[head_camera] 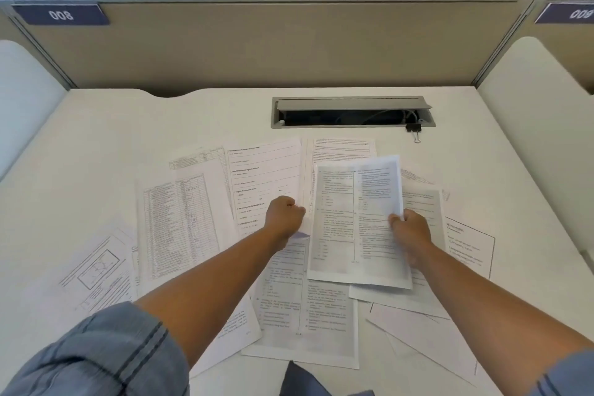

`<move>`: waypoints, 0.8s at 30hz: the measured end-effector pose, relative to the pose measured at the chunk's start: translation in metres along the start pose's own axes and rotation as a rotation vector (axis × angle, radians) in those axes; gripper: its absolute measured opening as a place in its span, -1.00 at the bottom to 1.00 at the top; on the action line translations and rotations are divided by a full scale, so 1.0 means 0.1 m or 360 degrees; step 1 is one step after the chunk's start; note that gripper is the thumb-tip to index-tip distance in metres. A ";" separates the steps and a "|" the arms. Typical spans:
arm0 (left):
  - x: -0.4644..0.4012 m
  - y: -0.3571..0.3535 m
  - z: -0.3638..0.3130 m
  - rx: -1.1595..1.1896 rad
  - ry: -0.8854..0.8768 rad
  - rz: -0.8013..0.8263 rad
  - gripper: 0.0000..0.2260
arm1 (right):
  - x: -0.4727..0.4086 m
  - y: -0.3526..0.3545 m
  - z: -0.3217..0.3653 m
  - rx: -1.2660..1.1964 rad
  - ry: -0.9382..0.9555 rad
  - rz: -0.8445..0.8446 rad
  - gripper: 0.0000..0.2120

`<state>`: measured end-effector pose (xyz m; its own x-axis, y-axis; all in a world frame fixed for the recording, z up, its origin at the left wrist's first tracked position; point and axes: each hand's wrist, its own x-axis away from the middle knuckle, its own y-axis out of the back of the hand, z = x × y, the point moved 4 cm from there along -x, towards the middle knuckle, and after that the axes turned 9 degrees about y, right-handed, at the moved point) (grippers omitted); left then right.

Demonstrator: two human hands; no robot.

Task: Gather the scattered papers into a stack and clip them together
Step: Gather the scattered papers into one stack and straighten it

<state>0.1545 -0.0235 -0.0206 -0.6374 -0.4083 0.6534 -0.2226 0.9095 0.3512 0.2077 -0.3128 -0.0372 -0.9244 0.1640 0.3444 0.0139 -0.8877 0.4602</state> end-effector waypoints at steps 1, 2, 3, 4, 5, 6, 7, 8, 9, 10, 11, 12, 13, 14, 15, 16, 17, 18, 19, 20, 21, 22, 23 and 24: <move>-0.02 -0.04 -0.01 -0.0001 0.0021 0.0004 -0.96 | -0.01 0.01 0.00 -0.0009 -0.0014 0.0007 -0.82; -0.03 -0.06 -0.01 0.0003 0.0055 0.0006 -0.94 | -0.02 0.01 0.00 -0.0021 -0.0027 0.0017 -0.81; -0.04 -0.08 -0.01 0.0004 0.0071 0.0012 -0.89 | -0.03 0.01 0.00 -0.0032 -0.0044 0.0023 -0.80; -0.03 -0.09 -0.02 0.0008 0.0070 -0.0012 -0.85 | -0.05 0.02 -0.01 -0.0051 -0.0059 0.0022 -0.79; -0.03 -0.08 -0.03 0.0019 0.0065 -0.0064 -0.82 | -0.06 0.02 -0.01 -0.0075 -0.0072 0.0017 -0.79; 0.00 -0.05 -0.04 0.0044 0.0068 -0.0125 -0.82 | -0.06 0.01 -0.02 -0.0095 -0.0077 0.0004 -0.79; 0.02 -0.01 -0.04 0.0061 0.0063 -0.0190 -0.83 | -0.06 0.00 -0.02 -0.0106 -0.0080 -0.0024 -0.79; 0.06 0.05 -0.05 0.0069 0.0069 -0.0248 -0.85 | -0.06 -0.01 -0.02 -0.0109 -0.0071 -0.0060 -0.80; 0.09 0.11 -0.05 0.0067 0.0066 -0.0294 -0.86 | -0.06 -0.03 0.00 -0.0107 -0.0061 -0.0106 -0.82; 0.12 0.17 -0.05 0.0045 0.0065 -0.0329 -0.88 | -0.05 -0.04 0.03 -0.0103 -0.0048 -0.0160 -0.84; 0.15 0.23 -0.04 0.0006 0.0058 -0.0375 -0.89 | -0.05 -0.06 0.08 -0.0098 -0.0028 -0.0214 -0.84; 0.17 0.30 -0.03 -0.0050 0.0060 -0.0433 -0.87 | -0.05 -0.09 0.13 -0.0093 0.0000 -0.0256 -0.84; 0.17 0.36 -0.02 -0.0114 0.0063 -0.0498 -0.83 | -0.06 -0.12 0.20 -0.0088 0.0045 -0.0275 -0.82; 0.18 0.41 0.00 -0.0163 0.0078 -0.0558 -0.81 | -0.08 -0.15 0.27 -0.0077 0.0093 -0.0278 -0.81; 0.20 0.45 0.01 -0.0186 0.0097 -0.0606 -0.81 | -0.11 -0.18 0.34 -0.0051 0.0140 -0.0262 -0.82; 0.21 0.51 0.06 -0.0198 0.0131 -0.0631 -0.82 | -0.14 -0.25 0.43 -0.0014 0.0188 -0.0222 -0.83; 0.21 0.52 0.09 -0.0233 0.0147 -0.0637 -0.83 | -0.17 -0.28 0.49 0.0024 0.0217 -0.0188 -0.83; 0.21 0.54 0.14 -0.0274 0.0156 -0.0643 -0.84 | -0.18 -0.33 0.55 0.0052 0.0236 -0.0134 -0.84; 0.22 0.58 0.18 -0.0311 0.0167 -0.0657 -0.85 | -0.20 -0.38 0.60 0.0070 0.0242 -0.0072 -0.87; 0.20 0.61 0.24 -0.0318 0.0195 -0.0660 -0.86 | -0.21 -0.44 0.62 0.0080 0.0243 -0.0012 -0.91; 0.20 0.64 0.29 -0.0315 0.0226 -0.0649 -0.86 | -0.21 -0.49 0.62 0.0090 0.0233 0.0042 -0.92; 0.18 0.66 0.32 -0.0289 0.0251 -0.0626 -0.86 | -0.21 -0.53 0.61 0.0098 0.0220 0.0090 -0.88; 0.18 0.68 0.33 -0.0242 0.0263 -0.0602 -0.86 | -0.22 -0.56 0.57 0.0109 0.0189 0.0127 -0.82; 0.18 0.71 0.33 -0.0172 0.0265 -0.0595 -0.87 | -0.22 -0.58 0.52 0.0120 0.0154 0.0147 -0.76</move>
<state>0.1029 0.0369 -0.0062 -0.3979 -0.7237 0.5639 -0.3318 0.6866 0.6470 0.2473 -0.2430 -0.0288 -0.9502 0.0379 0.3095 0.1258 -0.8616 0.4917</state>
